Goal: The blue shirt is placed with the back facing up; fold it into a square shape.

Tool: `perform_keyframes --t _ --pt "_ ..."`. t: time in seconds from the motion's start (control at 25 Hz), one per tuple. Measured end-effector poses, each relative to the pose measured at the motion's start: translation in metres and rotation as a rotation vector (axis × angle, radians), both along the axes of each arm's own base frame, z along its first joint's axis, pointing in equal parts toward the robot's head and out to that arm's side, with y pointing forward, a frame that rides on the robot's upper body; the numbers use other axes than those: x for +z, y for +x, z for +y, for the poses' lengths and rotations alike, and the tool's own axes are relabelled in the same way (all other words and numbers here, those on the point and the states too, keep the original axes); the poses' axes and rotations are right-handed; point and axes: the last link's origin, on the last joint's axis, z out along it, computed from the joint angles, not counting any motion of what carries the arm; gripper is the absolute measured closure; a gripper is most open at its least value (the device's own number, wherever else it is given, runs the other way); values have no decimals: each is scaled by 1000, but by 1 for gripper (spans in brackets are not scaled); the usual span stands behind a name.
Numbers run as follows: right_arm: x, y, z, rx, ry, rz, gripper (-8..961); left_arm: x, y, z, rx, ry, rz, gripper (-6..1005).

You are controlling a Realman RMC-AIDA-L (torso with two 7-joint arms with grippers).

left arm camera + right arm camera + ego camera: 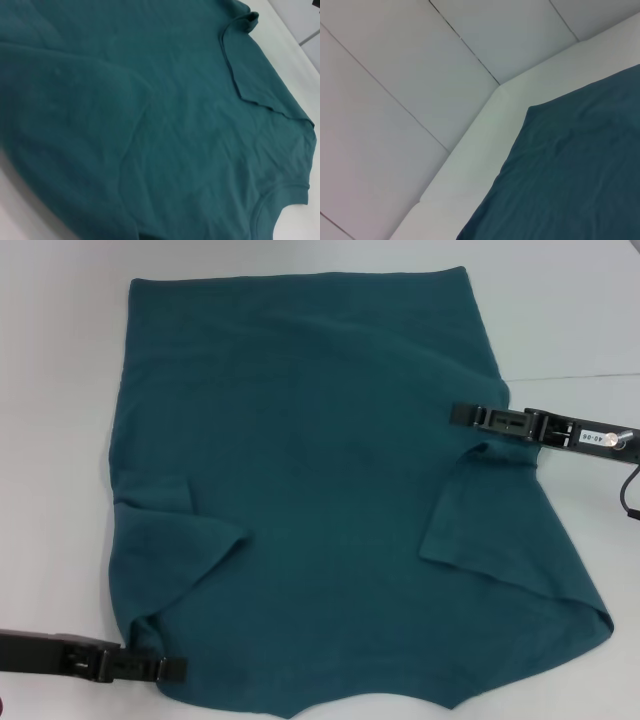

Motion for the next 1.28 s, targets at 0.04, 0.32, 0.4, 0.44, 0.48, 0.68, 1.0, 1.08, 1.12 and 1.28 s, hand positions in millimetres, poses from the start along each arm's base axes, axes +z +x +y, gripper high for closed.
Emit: perform_keyframes --t 0.04,0.32,0.4,0.44,0.48,0.68,1.0,1.08,1.12,1.28 --pt "0 0 0 -1 1 0 38 0 0 0 3 -3 2 114" --pt "1 2 -1 -4 1 1 37 -1 -4 -4 17 -13 13 115" --pt "1 1 -1 -4 3 4 38 -2 -5 -5 22 -21 18 115" --pt "1 1 -1 -3 4 6 38 -2 -5 -6 24 -24 20 115" --pt "1 1 -1 -2 4 9 38 -2 -6 -6 26 -27 21 115" --pt "1 0 -2 2 3 15 38 -2 -7 -7 30 -36 34 115" --pt "3 1 -3 -6 6 33 37 -1 -12 1 66 -4 84 115" --pt "4 1 -4 -7 8 39 37 0 -14 3 81 9 98 115" --pt "4 1 -4 -7 11 43 37 1 -15 4 88 17 103 115" --pt "7 2 -4 -7 18 51 38 3 -15 8 103 32 110 115"
